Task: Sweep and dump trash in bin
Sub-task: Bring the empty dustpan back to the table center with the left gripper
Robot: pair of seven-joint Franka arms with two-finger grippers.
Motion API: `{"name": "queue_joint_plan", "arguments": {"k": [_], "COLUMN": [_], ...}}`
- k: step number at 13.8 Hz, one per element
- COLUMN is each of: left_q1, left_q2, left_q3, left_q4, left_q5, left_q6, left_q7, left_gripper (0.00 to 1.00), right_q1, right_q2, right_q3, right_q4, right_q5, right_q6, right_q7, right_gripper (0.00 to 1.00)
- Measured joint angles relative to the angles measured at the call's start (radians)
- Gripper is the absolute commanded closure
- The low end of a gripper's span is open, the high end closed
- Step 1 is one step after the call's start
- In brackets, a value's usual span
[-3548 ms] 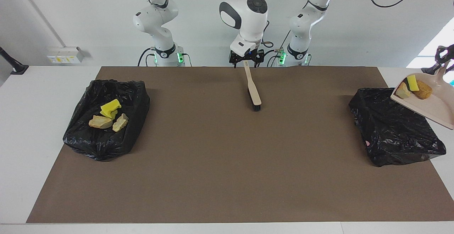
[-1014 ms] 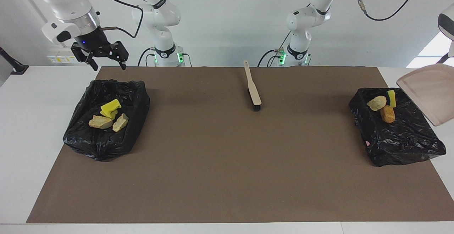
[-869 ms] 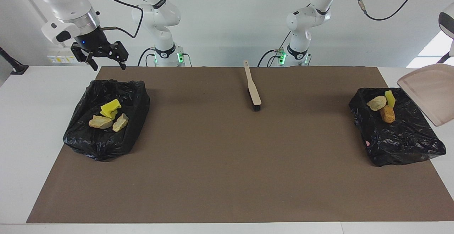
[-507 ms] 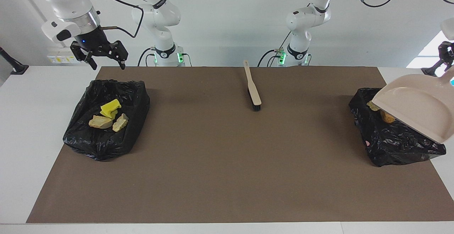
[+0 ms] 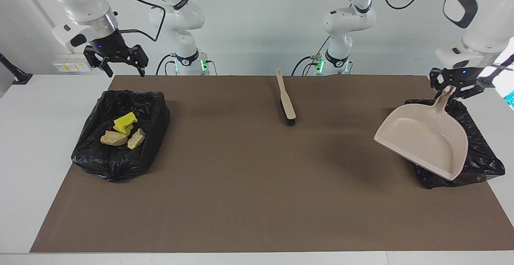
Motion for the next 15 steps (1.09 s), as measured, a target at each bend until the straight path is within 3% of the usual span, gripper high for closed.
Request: {"name": "queue_joint_plan", "arguments": {"k": [5, 9, 12, 15], "left_q1": [-0.202, -0.402, -0.459, -0.498], "left_q2": [0.027, 0.17, 0.225, 0.237], "left_q3": [-0.001, -0.003, -0.001, 0.0], "left_q4": [-0.11, -0.124, -0.122, -0.121], "left_q5": [-0.066, -0.085, -0.184, -0.206], "left_q6": [0.176, 0.3, 0.351, 0.384], "left_q7": [-0.494, -0.862, -0.927, -0.963], "left_gripper": [1.0, 1.0, 1.0, 1.0], "right_q1": [0.0, 0.0, 0.0, 0.0], "right_q2": [0.0, -0.001, -0.001, -0.001], "right_q3": [0.0, 0.0, 0.0, 0.0], "right_q4": [0.0, 0.0, 0.0, 0.0], "right_q5": [0.0, 0.0, 0.0, 0.0], "right_q6": [0.0, 0.0, 0.0, 0.0], "right_q7": [0.014, 0.014, 0.014, 0.014], "right_gripper": [0.0, 0.0, 0.0, 0.0]}}
